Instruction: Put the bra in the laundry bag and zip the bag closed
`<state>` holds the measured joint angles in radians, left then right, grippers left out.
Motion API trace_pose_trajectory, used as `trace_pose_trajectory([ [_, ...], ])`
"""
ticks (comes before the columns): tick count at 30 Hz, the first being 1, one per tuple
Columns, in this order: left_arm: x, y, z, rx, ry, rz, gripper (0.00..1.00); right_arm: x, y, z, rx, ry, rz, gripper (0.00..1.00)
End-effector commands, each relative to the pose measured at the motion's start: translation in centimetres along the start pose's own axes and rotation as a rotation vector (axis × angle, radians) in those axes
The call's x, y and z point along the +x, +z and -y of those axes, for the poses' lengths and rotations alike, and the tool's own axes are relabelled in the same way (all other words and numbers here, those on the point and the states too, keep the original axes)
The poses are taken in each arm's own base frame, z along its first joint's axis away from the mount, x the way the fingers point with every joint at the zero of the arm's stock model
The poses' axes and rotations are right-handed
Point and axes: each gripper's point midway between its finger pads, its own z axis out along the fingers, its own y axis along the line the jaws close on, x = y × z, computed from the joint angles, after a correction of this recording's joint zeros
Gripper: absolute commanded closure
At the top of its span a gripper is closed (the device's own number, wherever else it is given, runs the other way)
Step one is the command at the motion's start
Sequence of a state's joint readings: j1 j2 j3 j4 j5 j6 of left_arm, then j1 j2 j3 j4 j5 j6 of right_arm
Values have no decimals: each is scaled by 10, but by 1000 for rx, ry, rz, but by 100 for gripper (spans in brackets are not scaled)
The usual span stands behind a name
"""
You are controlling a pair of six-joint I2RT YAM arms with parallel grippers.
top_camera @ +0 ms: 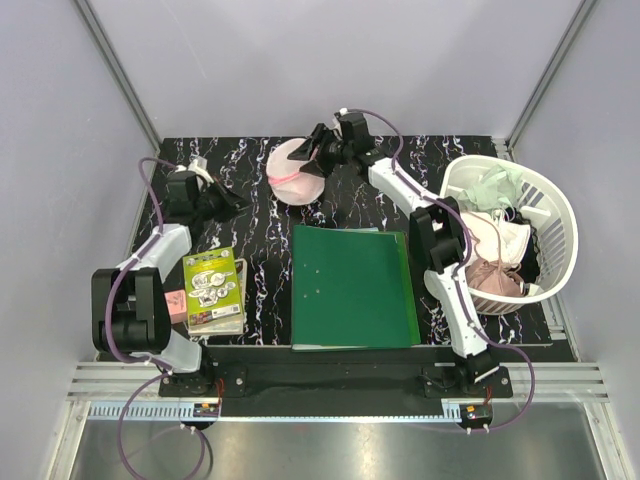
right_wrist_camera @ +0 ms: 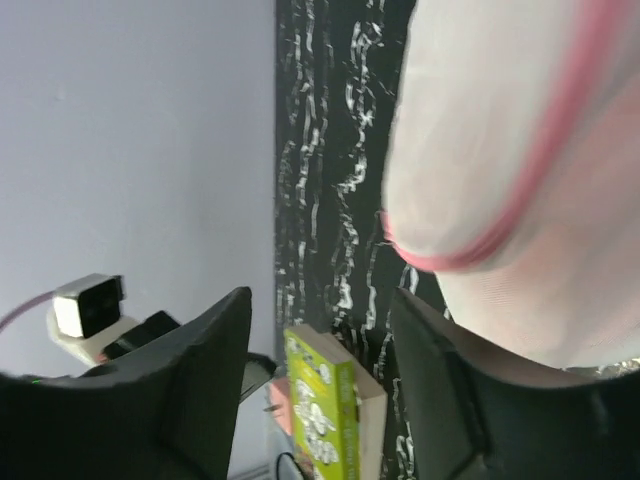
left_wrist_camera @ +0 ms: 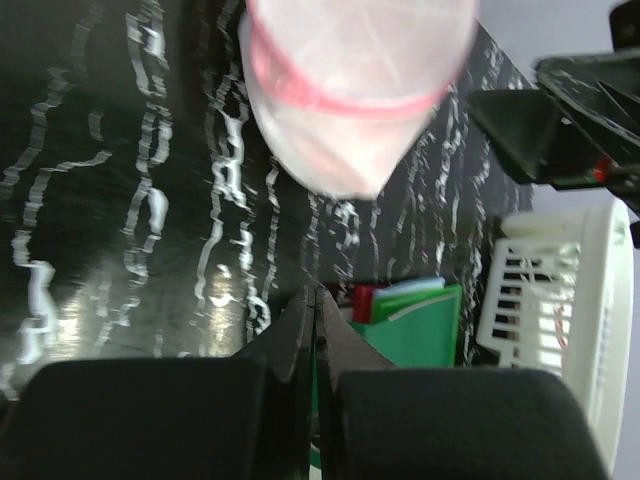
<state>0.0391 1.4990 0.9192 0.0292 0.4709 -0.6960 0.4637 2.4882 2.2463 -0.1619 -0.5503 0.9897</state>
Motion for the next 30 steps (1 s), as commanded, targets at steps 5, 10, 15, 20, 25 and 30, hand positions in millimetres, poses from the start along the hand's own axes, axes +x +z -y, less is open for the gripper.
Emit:
trace_pose_trajectory([
  [5,-11,7,34,107,50,20,80,18,-37,-2,161,-131,32,23],
  [10,-16,21,38,139,37,-3,62,22,-40,6,182,-44,55,20],
  [15,-11,28,45,143,29,-9,61,20,-23,12,127,117,118,27],
  [20,-4,28,38,130,31,-18,61,11,-6,13,115,173,170,33],
  [25,6,27,28,113,31,-38,61,1,2,13,119,192,190,37],
  [30,6,26,30,117,37,-40,57,6,15,25,139,228,176,41],
])
